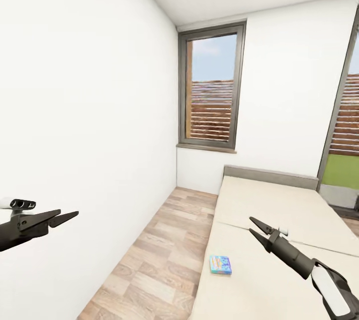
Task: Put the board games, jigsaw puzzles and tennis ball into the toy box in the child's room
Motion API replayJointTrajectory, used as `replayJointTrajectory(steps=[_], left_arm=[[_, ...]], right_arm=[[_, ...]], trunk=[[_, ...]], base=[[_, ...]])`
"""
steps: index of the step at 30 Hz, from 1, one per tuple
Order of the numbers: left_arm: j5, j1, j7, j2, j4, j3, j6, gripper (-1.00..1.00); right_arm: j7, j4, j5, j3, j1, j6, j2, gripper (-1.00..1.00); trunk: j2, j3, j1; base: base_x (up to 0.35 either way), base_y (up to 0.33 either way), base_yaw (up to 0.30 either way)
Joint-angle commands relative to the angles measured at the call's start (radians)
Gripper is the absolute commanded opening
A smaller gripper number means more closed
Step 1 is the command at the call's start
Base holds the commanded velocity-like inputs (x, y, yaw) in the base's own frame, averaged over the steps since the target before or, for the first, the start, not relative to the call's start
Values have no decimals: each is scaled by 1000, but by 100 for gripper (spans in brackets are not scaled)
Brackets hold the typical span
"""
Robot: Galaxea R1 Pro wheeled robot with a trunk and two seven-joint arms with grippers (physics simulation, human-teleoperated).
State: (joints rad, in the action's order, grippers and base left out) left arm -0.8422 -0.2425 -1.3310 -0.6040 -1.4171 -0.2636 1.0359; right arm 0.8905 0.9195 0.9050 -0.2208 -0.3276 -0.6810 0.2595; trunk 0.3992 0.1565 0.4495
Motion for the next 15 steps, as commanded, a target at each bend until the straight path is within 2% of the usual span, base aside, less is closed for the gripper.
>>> replayJointTrajectory(steps=[1,15], left_arm=[[-3,0,-1,0,0,0,9,100],[-3,0,-1,0,0,0,9,100]], right_arm=[[1,-3,4,-1,-1,-6,0,100],[1,-5,3,-1,-1,-6,1,100]], trunk=[[1,0,1],[1,0,1]], base=[[47,-85,-278],[9,-18,-278]])
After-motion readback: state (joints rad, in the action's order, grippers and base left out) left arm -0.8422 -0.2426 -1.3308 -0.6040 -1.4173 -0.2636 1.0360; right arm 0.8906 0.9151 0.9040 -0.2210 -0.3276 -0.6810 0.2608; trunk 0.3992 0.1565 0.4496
